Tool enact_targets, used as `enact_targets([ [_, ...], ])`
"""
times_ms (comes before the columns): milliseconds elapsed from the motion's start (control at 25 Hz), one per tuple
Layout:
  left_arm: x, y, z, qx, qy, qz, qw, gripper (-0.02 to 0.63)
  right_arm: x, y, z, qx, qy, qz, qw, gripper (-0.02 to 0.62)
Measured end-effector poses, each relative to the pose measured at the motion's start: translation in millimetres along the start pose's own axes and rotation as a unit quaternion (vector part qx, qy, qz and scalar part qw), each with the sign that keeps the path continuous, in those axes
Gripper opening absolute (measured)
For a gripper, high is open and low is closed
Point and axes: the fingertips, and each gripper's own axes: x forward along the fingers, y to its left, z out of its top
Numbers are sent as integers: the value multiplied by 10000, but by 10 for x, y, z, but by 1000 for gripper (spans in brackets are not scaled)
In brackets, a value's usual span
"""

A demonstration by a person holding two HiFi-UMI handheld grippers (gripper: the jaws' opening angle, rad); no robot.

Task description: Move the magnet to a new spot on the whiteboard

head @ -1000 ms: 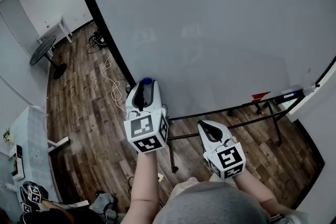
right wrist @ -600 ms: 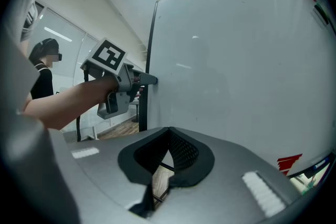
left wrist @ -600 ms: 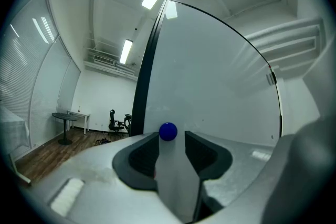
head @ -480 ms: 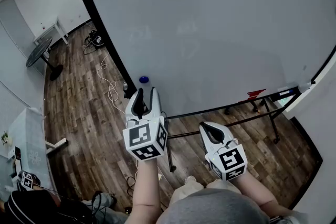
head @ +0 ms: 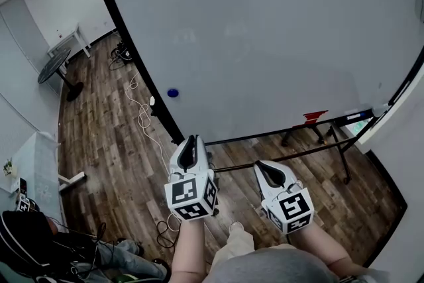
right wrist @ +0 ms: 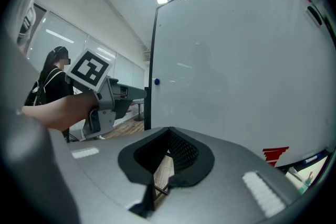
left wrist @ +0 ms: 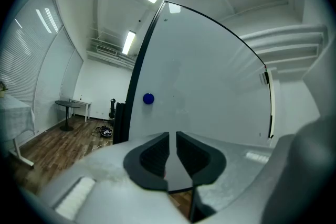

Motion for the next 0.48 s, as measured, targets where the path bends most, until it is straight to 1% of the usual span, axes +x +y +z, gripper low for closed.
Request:
enact_targets([
  [160,-318,-229,-139,24,97,49,9999,21,-347,23,-20,-7,-54,44,10000,0],
  [320,-689,-501,-241,62,144,38,9999,6,-741,49,-46,-28,-108,57,9999,0],
  [480,-1063,-739,-356,-12,221,24,9998,5,-1123,88,-97,5,-165,46,9999,0],
])
